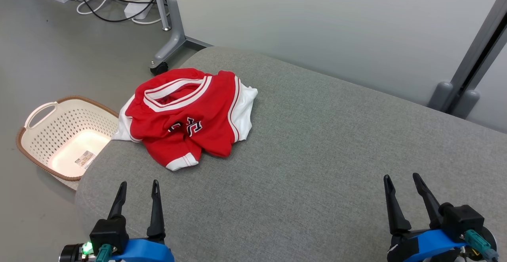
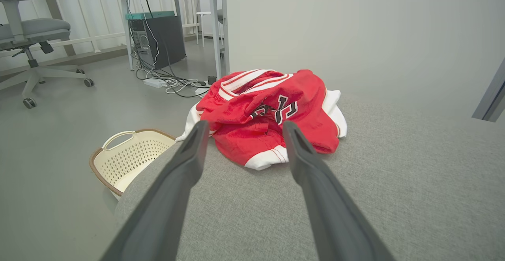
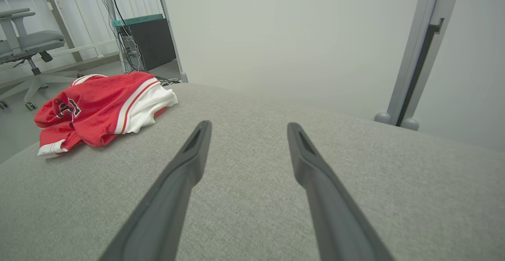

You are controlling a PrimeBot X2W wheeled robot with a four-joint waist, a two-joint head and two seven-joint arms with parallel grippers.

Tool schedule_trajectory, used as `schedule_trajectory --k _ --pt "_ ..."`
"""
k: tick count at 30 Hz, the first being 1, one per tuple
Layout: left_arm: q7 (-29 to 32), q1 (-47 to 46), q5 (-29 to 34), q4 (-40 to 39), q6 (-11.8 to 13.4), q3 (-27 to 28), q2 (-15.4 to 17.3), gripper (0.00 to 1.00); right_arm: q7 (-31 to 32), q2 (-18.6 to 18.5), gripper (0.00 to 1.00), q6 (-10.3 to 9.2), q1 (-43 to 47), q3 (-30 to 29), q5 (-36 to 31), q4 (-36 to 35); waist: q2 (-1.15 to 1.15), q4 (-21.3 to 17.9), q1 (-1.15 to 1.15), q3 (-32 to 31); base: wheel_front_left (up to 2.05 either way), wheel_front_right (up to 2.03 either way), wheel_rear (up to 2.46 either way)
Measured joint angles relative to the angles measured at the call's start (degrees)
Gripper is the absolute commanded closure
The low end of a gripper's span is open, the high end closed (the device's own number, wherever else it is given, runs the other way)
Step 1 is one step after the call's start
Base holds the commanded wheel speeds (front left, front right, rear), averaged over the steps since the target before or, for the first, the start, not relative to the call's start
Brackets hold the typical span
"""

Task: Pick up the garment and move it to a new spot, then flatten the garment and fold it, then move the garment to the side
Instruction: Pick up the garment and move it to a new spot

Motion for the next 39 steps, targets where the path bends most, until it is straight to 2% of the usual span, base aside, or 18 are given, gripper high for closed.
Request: schedule_trajectory --k 13,19,28,33,39 --pt "0.02 0.1 -1.0 -0.63 0.65 0.16 0.23 0.0 0.62 0.0 0.0 0.0 0.03 0.33 0.64 -0.54 0.0 -0.65 0.0 0.98 0.0 0.0 0.0" --pt "2.26 -1.64 -4.03 -3.49 0.48 2.23 0.75 0.0 0.94 0.01 0.0 0.0 -0.08 0.43 0.93 -1.12 0.0 -2.13 0.0 2.58 0.0 0.0 0.0" --pt "12.04 -13.63 -10.85 -7.66 -2.53 7.71 5.8 0.0 2.7 0.03 0.0 0.0 -2.42 -0.12 -1.51 -4.74 0.0 -5.72 0.01 9.21 0.0 0.0 0.0" --pt "19.6 -19.8 -16.02 -5.19 -3.39 11.15 8.76 0.0 3.82 0.0 0.0 0.0 -3.91 0.37 -2.68 -6.7 0.0 -9.03 0.02 13.51 0.0 0.0 0.0" --pt "27.22 -25.48 -19.41 -0.04 -4.02 13.45 12.9 0.0 5.1 -0.02 0.0 0.0 -5.95 1.07 -4.21 -9.65 0.0 -13.54 0.02 18.96 0.0 0.0 0.0"
